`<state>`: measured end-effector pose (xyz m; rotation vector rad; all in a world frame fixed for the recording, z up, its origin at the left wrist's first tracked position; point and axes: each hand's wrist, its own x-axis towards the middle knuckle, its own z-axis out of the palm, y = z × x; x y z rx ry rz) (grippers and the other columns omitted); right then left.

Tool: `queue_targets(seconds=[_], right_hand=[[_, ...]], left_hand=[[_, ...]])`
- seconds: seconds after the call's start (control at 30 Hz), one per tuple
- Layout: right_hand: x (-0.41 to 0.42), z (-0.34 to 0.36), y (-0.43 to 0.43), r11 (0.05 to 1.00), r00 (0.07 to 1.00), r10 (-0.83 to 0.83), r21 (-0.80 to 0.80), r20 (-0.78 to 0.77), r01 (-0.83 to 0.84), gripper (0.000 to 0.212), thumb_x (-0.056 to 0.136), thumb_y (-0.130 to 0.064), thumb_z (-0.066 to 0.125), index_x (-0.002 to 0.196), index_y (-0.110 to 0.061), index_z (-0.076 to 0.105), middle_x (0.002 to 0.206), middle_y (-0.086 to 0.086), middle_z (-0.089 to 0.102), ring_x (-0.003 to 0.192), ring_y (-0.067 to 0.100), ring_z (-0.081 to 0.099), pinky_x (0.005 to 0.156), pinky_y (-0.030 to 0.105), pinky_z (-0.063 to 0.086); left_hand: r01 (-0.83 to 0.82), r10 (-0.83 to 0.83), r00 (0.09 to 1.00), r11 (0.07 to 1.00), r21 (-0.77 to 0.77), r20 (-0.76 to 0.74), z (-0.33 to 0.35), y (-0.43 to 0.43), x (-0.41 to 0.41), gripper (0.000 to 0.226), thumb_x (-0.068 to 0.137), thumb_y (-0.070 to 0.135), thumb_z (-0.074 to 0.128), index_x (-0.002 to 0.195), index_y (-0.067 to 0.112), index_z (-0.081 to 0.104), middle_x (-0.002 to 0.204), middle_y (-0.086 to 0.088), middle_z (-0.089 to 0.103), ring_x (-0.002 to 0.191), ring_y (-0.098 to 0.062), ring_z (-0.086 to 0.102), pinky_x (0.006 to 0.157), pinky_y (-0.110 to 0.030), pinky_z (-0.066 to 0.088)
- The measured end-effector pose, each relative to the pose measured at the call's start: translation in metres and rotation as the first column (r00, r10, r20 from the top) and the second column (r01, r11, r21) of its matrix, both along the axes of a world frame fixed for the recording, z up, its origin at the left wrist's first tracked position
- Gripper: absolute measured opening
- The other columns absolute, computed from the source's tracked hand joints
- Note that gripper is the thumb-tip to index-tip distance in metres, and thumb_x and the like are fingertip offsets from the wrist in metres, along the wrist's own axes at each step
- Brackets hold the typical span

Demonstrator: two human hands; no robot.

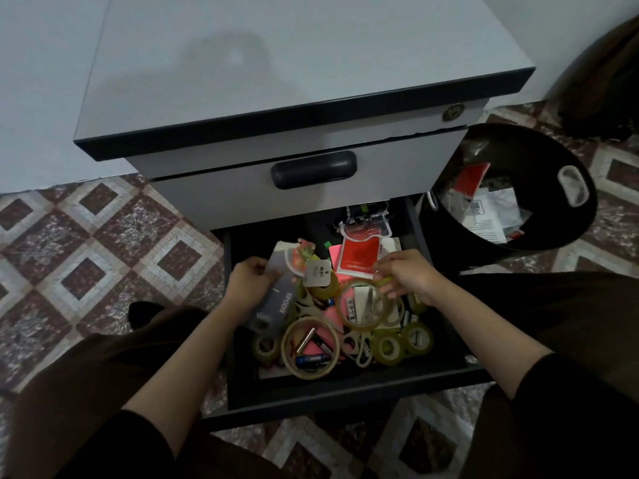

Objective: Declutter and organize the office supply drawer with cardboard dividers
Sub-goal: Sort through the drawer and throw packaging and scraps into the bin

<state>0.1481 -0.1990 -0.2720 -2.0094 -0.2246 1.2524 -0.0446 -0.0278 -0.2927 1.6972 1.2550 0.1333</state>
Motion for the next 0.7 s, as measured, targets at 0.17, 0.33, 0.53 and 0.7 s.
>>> queue_targets(seconds=[0.17,0.33,0.53,0.7], right_hand=[[0.003,-0.002,0.004,0.965,0.969,-0.245,0.093,-0.029,0.247,0.033,0.09,-0.031,0.058,0.1,0.0,0.061,0.084,0.01,0.064,0.067,0.022,0.061,0.063,0.036,0.054],[0.007,-0.005,0.013,0.935,0.935,-0.345,0.119,0.076,0.335,0.04,0.085,-0.045,0.062,0.062,-0.016,0.05,0.063,-0.003,0.054,0.061,0.011,0.053,0.069,0.028,0.045],[0.021,-0.023,0.037,0.916,0.906,-0.4,0.065,0.137,0.395,0.046,0.086,-0.046,0.061,0.06,-0.01,0.05,0.069,0.008,0.059,0.066,0.023,0.057,0.07,0.035,0.048],[0.028,-0.035,0.055,0.9,0.887,-0.428,-0.011,0.173,0.436,0.052,0.087,-0.045,0.06,0.101,0.005,0.062,0.106,0.019,0.064,0.095,0.032,0.062,0.077,0.032,0.045]], left_hand=[[0.055,-0.055,0.998,0.997,-0.061,0.001,-0.002,0.014,0.029,0.012,0.087,0.016,0.064,0.082,0.005,0.06,0.082,-0.012,0.062,0.068,-0.021,0.057,0.06,-0.027,0.045],[0.275,-0.293,0.937,0.954,-0.117,-0.189,-0.015,0.002,0.059,0.048,0.081,0.024,0.072,0.119,0.0,0.057,0.114,-0.015,0.062,0.1,-0.027,0.06,0.075,-0.029,0.045],[0.484,-0.489,0.802,0.868,-0.106,-0.344,-0.026,0.0,0.069,0.072,0.079,0.036,0.071,0.136,0.003,0.043,0.137,-0.013,0.049,0.12,-0.027,0.05,0.095,-0.03,0.042],[0.501,-0.5,0.772,0.859,-0.109,-0.393,-0.031,-0.002,0.071,0.078,0.077,0.039,0.072,0.139,0.006,0.039,0.137,-0.012,0.048,0.12,-0.027,0.05,0.097,-0.031,0.044]])
